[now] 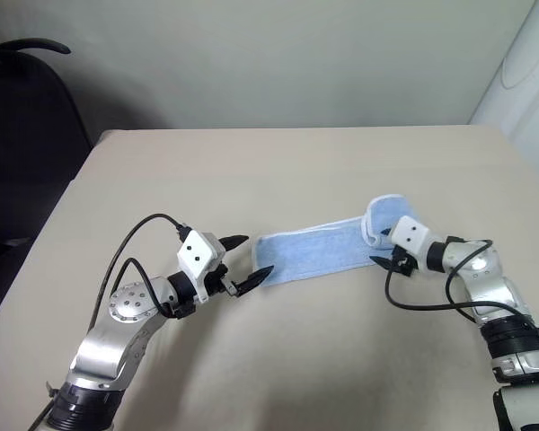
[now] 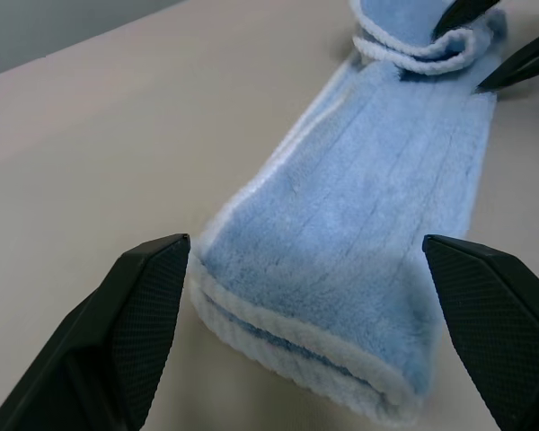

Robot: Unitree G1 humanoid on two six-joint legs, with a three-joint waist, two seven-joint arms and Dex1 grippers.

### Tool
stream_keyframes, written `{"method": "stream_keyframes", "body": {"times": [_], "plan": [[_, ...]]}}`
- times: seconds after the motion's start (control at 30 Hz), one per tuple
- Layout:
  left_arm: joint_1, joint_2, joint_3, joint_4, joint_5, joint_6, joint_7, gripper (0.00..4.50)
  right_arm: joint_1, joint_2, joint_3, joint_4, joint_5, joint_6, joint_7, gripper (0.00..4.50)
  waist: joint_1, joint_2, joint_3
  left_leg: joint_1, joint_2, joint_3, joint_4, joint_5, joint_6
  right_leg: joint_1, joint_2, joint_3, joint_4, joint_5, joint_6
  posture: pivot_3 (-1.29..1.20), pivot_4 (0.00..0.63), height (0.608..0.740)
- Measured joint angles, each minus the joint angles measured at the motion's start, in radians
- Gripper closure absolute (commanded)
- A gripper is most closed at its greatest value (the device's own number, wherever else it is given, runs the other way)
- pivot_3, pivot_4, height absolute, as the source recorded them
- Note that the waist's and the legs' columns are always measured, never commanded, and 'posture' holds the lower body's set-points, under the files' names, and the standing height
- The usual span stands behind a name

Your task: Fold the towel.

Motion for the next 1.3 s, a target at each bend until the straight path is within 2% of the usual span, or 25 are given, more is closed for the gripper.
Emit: {"method": "stream_keyframes", "body": {"times": [0.1,0.17,0.27,0.37,0.5,0.67,0.83,1.0,1.17,1.3], "plan": [[0.0,-0.023,0.045,0.0,-0.042,0.032,0.018,0.0,0.003,-0.007,-0.109,-0.037,0.119,0.104,0.017,1.71,-0.001,0.0,0.0,0.0,0.0,0.001,0.0,0.0,0.0,0.0,0.0,0.001,0.0,0.0,0.0,0.0,0.15,0.74],[0.0,-0.038,0.07,-0.001,-0.074,0.062,0.035,0.0,-0.016,-0.004,-0.152,-0.034,0.16,0.168,0.012,2.39,-0.002,0.0,0.0,0.001,0.0,0.001,0.0,0.0,0.0,0.0,0.001,0.001,0.0,0.0,0.0,0.0,0.15,0.74],[0.0,-0.063,0.107,-0.005,-0.126,0.114,0.064,0.0,-0.07,0.025,-0.16,0.015,0.163,0.206,-0.019,3.43,-0.004,-0.001,0.0,0.002,0.0,0.001,0.0,0.0,-0.001,0.001,0.001,0.001,0.0,0.0,0.0,0.0,0.15,0.74],[0.0,-0.09,0.138,-0.012,-0.183,0.177,0.098,0.0,-0.142,0.102,-0.129,0.188,0.102,0.18,-0.084,4.46,-0.005,-0.001,-0.001,0.003,0.0,0.001,0.0,0.0,0.0,0.002,0.0,0.001,0.001,0.0,0.0,0.0,0.15,0.74],[0.003,-0.11,0.167,-0.055,-0.258,0.258,0.143,0.0,-0.207,0.206,-0.065,0.456,0.016,0.099,-0.132,4.46,0.0,-0.001,0.0,0.003,0.0,0.0,0.0,0.0,0.0,0.0,0.0,0.001,0.001,0.0,0.0,0.0,0.15,0.74],[0.075,-0.11,0.224,-0.159,-0.36,0.37,0.209,0.0,-0.269,0.235,-0.056,0.622,-0.03,-0.053,-0.134,4.46,-0.007,-0.002,-0.002,0.007,0.0,0.001,0.0,0.0,0.0,0.006,0.0,0.0,0.0,0.0,0.0,0.0,0.15,0.74],[0.175,-0.125,0.321,-0.214,-0.527,0.517,0.297,0.0,-0.269,0.249,-0.097,0.617,0.003,-0.066,-0.115,4.46,-0.007,-0.001,-0.001,0.008,0.0,0.001,-0.001,0.0,0.0,0.006,0.0,0.0,0.001,0.0,-0.001,0.0,0.15,0.74],[0.21,-0.188,0.414,-0.225,-0.811,0.658,0.497,0.0,-0.274,0.255,-0.129,0.553,0.044,-0.066,-0.099,4.46,-0.005,-0.001,-0.001,0.008,0.0,0.001,-0.001,0.0,-0.001,0.006,0.0,0.0,0.001,0.0,-0.002,0.0,0.15,0.74],[0.197,-0.208,0.408,-0.202,-1.106,0.696,0.774,0.0,-0.278,0.261,-0.157,0.479,0.085,-0.059,-0.093,4.46,-0.001,-0.001,-0.001,0.008,-0.001,0.002,-0.001,0.0,-0.001,0.006,0.0,0.0,0.001,0.0,-0.002,0.0,0.15,0.74],[0.157,-0.234,0.345,-0.137,-1.259,0.674,0.993,0.0,-0.278,0.267,-0.167,0.452,0.104,-0.049,-0.093,4.46,0.002,0.0,0.0,0.009,-0.001,0.003,-0.001,0.0,-0.002,0.007,0.0,-0.001,0.001,0.0,-0.002,0.0,0.15,0.74]]}}
